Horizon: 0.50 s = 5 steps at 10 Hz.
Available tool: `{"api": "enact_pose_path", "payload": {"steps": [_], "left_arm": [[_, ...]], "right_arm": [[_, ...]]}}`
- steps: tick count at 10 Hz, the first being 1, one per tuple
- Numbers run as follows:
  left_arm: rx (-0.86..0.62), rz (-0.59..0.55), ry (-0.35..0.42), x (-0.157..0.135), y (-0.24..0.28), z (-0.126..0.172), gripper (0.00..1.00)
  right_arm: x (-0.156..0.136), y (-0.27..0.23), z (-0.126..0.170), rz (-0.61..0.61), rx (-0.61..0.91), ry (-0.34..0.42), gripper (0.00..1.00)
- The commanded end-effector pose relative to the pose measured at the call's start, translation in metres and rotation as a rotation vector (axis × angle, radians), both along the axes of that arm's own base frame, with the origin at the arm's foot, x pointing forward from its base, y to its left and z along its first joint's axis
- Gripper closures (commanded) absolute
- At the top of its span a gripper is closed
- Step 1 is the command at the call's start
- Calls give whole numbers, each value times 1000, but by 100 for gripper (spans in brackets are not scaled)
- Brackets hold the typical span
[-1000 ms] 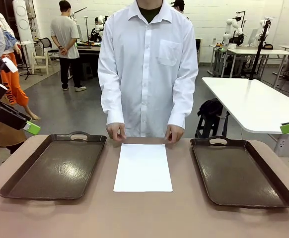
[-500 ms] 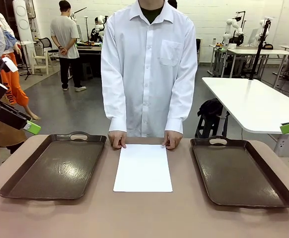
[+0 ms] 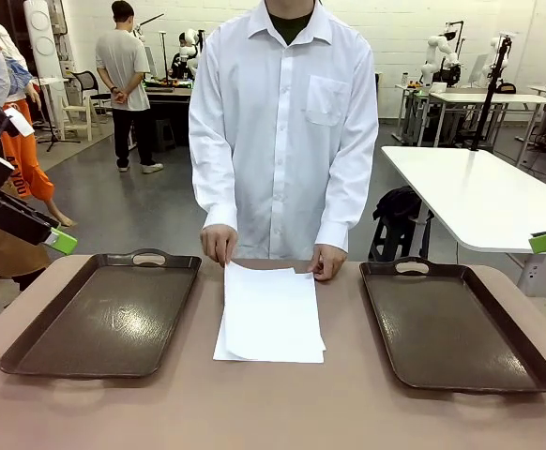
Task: Sort the A4 documents.
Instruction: Receive the A4 Paper.
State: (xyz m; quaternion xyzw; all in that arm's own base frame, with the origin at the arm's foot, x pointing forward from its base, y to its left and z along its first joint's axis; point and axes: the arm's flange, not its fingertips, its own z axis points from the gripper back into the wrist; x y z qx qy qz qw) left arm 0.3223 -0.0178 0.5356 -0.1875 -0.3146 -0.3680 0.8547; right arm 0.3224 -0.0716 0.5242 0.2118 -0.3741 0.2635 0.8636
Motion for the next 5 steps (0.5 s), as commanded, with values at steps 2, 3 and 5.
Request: {"api": "enact_pose_path", "payload": {"steps": [2, 3, 5], "left_arm": [[-6, -7, -8, 1, 1, -2, 0], [-6, -7, -8, 1, 1, -2, 0], [-6, -7, -8, 1, 1, -2, 0]], "right_arm": [[1, 1, -1, 5, 11, 3, 0], [1, 1, -1, 5, 11, 3, 0], [1, 1, -1, 5, 11, 3, 0]]}}
